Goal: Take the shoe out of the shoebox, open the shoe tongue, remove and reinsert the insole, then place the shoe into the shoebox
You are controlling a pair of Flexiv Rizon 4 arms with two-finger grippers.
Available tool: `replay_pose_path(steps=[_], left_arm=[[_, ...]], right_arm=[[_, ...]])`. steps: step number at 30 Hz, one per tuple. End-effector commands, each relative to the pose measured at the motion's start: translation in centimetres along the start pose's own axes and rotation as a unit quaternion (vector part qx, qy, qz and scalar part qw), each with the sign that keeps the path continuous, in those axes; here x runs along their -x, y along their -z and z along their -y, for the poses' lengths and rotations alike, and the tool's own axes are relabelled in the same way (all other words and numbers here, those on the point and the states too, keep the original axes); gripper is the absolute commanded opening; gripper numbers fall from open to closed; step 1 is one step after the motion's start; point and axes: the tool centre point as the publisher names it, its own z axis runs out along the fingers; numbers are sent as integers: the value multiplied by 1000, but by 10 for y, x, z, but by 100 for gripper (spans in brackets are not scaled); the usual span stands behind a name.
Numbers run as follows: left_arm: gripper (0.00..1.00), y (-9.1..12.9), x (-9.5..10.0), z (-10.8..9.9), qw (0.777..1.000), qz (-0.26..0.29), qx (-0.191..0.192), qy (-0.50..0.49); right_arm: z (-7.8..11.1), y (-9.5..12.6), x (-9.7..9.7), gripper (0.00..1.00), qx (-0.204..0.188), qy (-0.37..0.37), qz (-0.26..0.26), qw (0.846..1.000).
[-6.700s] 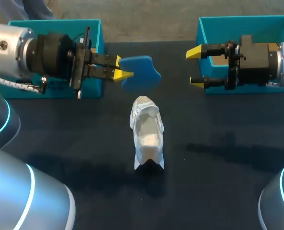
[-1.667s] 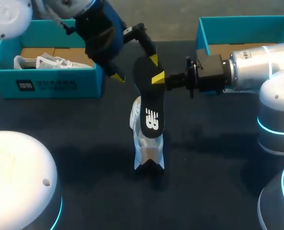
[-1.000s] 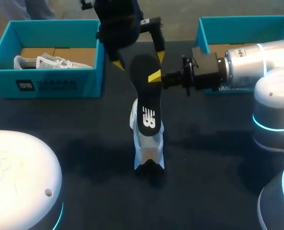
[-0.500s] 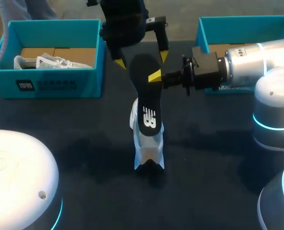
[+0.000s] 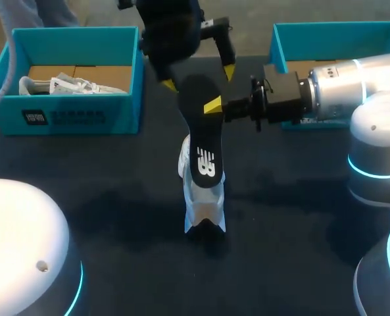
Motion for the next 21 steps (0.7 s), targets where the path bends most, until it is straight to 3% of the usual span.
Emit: replay_pose_path(steps=[1, 9, 18, 21], left_arm=[[100, 3, -16, 4, 997, 80, -1, -15], [100, 19, -27, 12, 965, 260, -17, -39], [100, 41, -38, 20, 890, 449, -49, -57], [100, 49, -42, 23, 869, 487, -49, -75]], right_arm=[[2, 2, 0, 0, 3, -1, 2, 1000], [2, 10, -2, 0, 14, -4, 4, 1000], [1, 16, -6, 0, 17, -3, 8, 1000], [1, 17, -8, 0, 18, -3, 9, 1000]])
